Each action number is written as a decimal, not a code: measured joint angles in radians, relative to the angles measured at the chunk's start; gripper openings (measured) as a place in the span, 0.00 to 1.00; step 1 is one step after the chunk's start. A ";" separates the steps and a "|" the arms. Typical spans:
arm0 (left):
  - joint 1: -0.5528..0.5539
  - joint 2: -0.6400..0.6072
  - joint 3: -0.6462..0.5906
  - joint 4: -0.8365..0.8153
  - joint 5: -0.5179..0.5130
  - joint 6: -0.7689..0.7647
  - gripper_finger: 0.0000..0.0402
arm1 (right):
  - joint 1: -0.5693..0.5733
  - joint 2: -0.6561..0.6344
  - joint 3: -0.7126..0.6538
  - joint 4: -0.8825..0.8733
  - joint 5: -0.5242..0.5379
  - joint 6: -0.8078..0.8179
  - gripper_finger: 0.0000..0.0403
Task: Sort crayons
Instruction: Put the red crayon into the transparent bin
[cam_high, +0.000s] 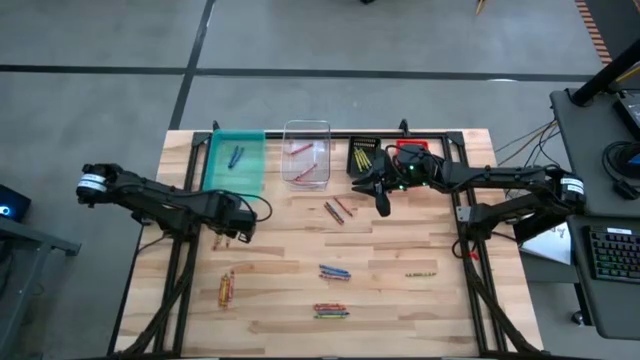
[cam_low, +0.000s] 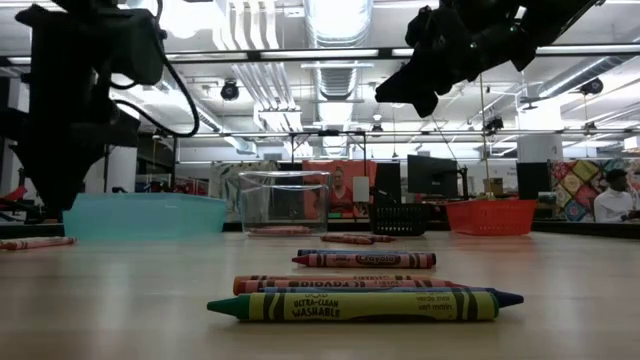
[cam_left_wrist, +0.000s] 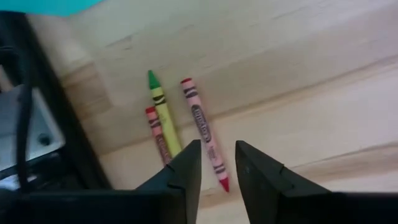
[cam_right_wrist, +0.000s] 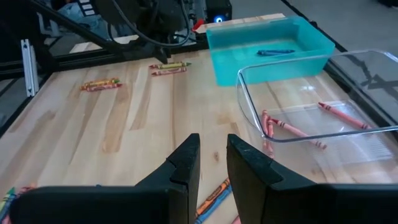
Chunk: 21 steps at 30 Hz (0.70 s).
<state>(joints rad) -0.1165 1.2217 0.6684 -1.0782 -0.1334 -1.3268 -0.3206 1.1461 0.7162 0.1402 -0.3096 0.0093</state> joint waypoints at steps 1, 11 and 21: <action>0.000 0.000 -0.008 0.017 -0.003 -0.001 0.22 | 0.000 0.000 0.000 0.000 0.000 -0.004 0.17; 0.000 0.000 -0.091 0.108 -0.035 -0.037 0.26 | 0.000 0.000 0.000 0.002 0.000 -0.031 0.17; 0.000 0.000 -0.140 0.167 -0.063 -0.070 0.26 | 0.000 0.000 0.000 0.008 0.001 -0.037 0.17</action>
<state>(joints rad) -0.1162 1.2217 0.5287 -0.9110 -0.1961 -1.3973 -0.3206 1.1465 0.7166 0.1482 -0.3088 -0.0279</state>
